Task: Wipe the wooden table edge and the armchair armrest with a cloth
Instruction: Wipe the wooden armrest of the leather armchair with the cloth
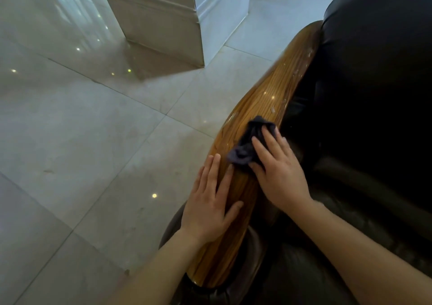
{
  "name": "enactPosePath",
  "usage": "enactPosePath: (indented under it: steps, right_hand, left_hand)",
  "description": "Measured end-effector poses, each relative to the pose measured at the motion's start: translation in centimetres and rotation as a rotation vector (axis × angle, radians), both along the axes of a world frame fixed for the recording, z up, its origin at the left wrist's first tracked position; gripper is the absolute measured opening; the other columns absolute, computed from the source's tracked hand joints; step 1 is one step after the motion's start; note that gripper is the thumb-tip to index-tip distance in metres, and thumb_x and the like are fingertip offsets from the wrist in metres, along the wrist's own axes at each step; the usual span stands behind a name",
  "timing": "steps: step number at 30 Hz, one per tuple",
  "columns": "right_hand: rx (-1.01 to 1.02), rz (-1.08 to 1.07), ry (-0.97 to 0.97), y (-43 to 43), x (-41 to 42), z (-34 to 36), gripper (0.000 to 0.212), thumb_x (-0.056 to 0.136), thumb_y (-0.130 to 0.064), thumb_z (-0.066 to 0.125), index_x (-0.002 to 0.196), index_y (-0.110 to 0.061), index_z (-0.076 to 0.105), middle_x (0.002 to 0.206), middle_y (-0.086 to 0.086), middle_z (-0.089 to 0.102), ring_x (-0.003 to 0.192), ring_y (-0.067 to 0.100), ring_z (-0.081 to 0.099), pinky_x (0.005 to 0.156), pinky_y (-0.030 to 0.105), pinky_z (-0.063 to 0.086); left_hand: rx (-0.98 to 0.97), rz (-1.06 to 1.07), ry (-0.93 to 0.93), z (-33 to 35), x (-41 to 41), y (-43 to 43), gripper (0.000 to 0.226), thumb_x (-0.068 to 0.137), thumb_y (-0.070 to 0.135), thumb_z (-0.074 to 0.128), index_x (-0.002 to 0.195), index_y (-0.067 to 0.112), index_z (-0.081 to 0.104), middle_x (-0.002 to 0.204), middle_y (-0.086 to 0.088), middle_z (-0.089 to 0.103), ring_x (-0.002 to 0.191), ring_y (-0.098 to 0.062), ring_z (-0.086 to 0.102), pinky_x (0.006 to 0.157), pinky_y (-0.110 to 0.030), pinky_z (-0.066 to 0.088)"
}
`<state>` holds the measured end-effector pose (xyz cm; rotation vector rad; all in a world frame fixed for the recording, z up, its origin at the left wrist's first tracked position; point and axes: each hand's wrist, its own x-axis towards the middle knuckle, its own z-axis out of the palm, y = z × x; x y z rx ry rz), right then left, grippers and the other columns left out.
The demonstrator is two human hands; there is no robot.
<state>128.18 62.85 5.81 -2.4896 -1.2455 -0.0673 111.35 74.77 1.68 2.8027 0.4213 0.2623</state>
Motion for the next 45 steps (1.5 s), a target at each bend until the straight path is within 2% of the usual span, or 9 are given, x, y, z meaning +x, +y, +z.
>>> enactPosePath:
  steps: [3, 9, 14, 20, 25, 29, 34, 40, 45]
  right_hand:
    - [0.026, -0.068, 0.036, 2.4, 0.1, 0.9, 0.054, 0.098, -0.032, 0.052, 0.148, -0.015, 0.040, 0.161, 0.012, 0.025, 0.152, 0.029, 0.008, 0.122, 0.043, 0.008]
    - [-0.031, 0.334, -0.068, -2.4, -0.6, -0.1, 0.048, 0.097, -0.032, 0.048, 0.142, -0.016, 0.050, 0.158, 0.009, 0.034, 0.152, 0.025, 0.014, 0.121, 0.047, 0.022]
    - [0.080, -0.015, 0.096, 3.5, 1.7, 2.1, 0.050, 0.095, -0.024, 0.058, 0.143, -0.016, 0.049, 0.159, 0.007, 0.032, 0.152, 0.025, 0.012, 0.122, 0.044, 0.015]
    - [0.018, 0.306, 0.065, -0.9, 1.5, 1.7, 0.048, 0.093, -0.020, 0.059, 0.140, -0.018, 0.053, 0.157, 0.002, 0.035, 0.151, 0.020, 0.016, 0.121, 0.042, 0.019]
    - [0.205, 0.082, 0.199, -1.8, 2.7, 2.6, 0.043, 0.087, -0.002, 0.067, 0.128, -0.011, 0.063, 0.146, 0.006, 0.051, 0.142, 0.023, 0.037, 0.113, 0.044, 0.037]
    - [0.327, -0.139, 0.271, -0.5, 5.8, 3.6, 0.046, 0.091, -0.009, 0.065, 0.136, -0.013, 0.057, 0.149, 0.002, 0.048, 0.140, 0.021, 0.041, 0.113, 0.042, 0.038]
    - [0.182, -0.087, 0.187, 3.7, 6.3, 3.3, 0.044, 0.097, -0.024, 0.057, 0.140, -0.015, 0.054, 0.156, 0.004, 0.039, 0.149, 0.021, 0.022, 0.121, 0.035, 0.019]
    - [0.007, 0.283, -0.012, 1.1, 7.0, 1.9, 0.044, 0.099, -0.039, 0.044, 0.141, -0.025, 0.052, 0.157, 0.003, 0.036, 0.150, 0.022, 0.020, 0.121, 0.047, 0.022]
    - [0.046, -0.045, 0.073, 4.9, 10.6, 2.7, 0.050, 0.100, -0.034, 0.052, 0.147, -0.017, 0.044, 0.161, 0.010, 0.028, 0.152, 0.028, 0.012, 0.121, 0.047, 0.016]
  left_hand:
    - [0.019, -0.005, -0.005, 0.0, -0.1, 0.2, 0.078, 0.097, 0.060, 0.036, 0.158, 0.019, 0.009, 0.166, -0.014, 0.000, 0.153, -0.029, -0.002, 0.123, -0.046, 0.011]
    - [-0.003, -0.039, -0.009, 0.1, -0.1, 0.2, 0.077, 0.095, 0.056, 0.042, 0.157, 0.016, 0.018, 0.165, -0.018, 0.008, 0.153, -0.034, 0.005, 0.119, -0.054, 0.025]
    - [0.050, -0.037, -0.008, 0.3, -0.1, 0.0, 0.075, 0.091, 0.051, 0.049, 0.153, 0.013, 0.029, 0.163, -0.022, 0.012, 0.152, -0.036, 0.007, 0.118, -0.053, 0.021]
    - [0.082, -0.045, -0.028, 1.6, 1.4, 1.5, 0.056, 0.085, 0.046, 0.057, 0.127, 0.009, 0.050, 0.146, -0.021, 0.039, 0.142, -0.037, 0.031, 0.113, -0.053, 0.035]
    - [-0.148, 0.150, -0.147, 4.5, 8.2, 1.2, 0.043, 0.086, 0.040, 0.051, 0.123, 0.019, 0.049, 0.141, -0.009, 0.041, 0.130, -0.027, 0.041, 0.105, -0.043, 0.044]
    - [-0.045, 0.154, -0.117, 4.2, 10.9, 1.1, 0.049, 0.090, 0.047, 0.044, 0.130, 0.019, 0.045, 0.146, -0.013, 0.038, 0.135, -0.031, 0.037, 0.110, -0.045, 0.037]
    - [-0.070, 0.129, -0.132, 4.0, 10.2, 1.2, 0.049, 0.088, 0.039, 0.048, 0.129, 0.011, 0.049, 0.142, -0.019, 0.043, 0.133, -0.035, 0.040, 0.109, -0.048, 0.039]
    - [-0.099, 0.143, -0.114, 4.0, 10.3, 0.9, 0.039, 0.086, 0.041, 0.052, 0.112, 0.014, 0.045, 0.139, -0.020, 0.044, 0.133, -0.037, 0.042, 0.104, -0.052, 0.044]
    - [-0.049, 0.131, -0.128, 4.0, 10.5, 0.9, 0.046, 0.085, 0.038, 0.054, 0.125, 0.016, 0.050, 0.144, -0.019, 0.042, 0.136, -0.036, 0.040, 0.108, -0.049, 0.041]
